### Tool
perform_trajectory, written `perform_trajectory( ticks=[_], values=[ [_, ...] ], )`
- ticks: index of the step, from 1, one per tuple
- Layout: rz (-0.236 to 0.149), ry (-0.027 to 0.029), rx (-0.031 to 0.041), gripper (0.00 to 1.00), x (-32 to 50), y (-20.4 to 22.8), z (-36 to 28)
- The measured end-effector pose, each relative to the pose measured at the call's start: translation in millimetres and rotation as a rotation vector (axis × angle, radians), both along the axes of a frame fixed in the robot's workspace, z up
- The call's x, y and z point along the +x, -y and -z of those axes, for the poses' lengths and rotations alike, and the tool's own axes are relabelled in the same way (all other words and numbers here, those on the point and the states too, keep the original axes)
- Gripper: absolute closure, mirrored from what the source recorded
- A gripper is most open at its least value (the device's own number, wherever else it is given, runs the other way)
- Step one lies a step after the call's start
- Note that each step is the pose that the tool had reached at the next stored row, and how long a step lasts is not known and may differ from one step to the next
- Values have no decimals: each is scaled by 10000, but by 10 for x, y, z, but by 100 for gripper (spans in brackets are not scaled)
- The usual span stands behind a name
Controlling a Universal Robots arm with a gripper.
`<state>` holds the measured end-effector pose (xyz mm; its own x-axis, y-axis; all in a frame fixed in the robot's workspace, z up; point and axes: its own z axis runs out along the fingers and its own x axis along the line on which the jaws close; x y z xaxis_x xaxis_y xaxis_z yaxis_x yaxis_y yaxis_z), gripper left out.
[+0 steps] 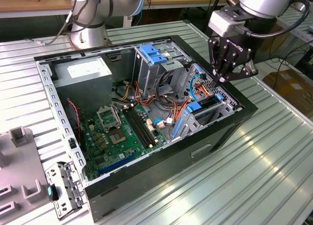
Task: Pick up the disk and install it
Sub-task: 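Insert the second disk wire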
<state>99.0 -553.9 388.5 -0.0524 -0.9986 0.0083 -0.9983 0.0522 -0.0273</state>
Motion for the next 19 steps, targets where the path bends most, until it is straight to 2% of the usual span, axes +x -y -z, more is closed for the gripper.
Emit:
perform_trajectory(
  ticks=[1, 3, 5, 8, 9, 11, 12, 15, 16, 19],
  values=[
    [0, -4, -4, 89, -10, -6, -2],
    [-2, -22, -79, 89, -10, -67, -10],
    [-1, -71, -231, 89, -11, -155, -25],
    [0, -124, -402, 89, -11, -240, -42],
    [0, -146, -471, 89, -11, -280, -46],
    [1, -207, -681, 89, -8, -402, -54],
    [1, -233, -758, 89, -6, -448, -56],
    [-1, -286, -897, 89, 2, -543, -57],
    [-2, -310, -919, 89, 8, -560, -55],
    [0, -315, -918, 89, 17, -567, -39]
  ],
)
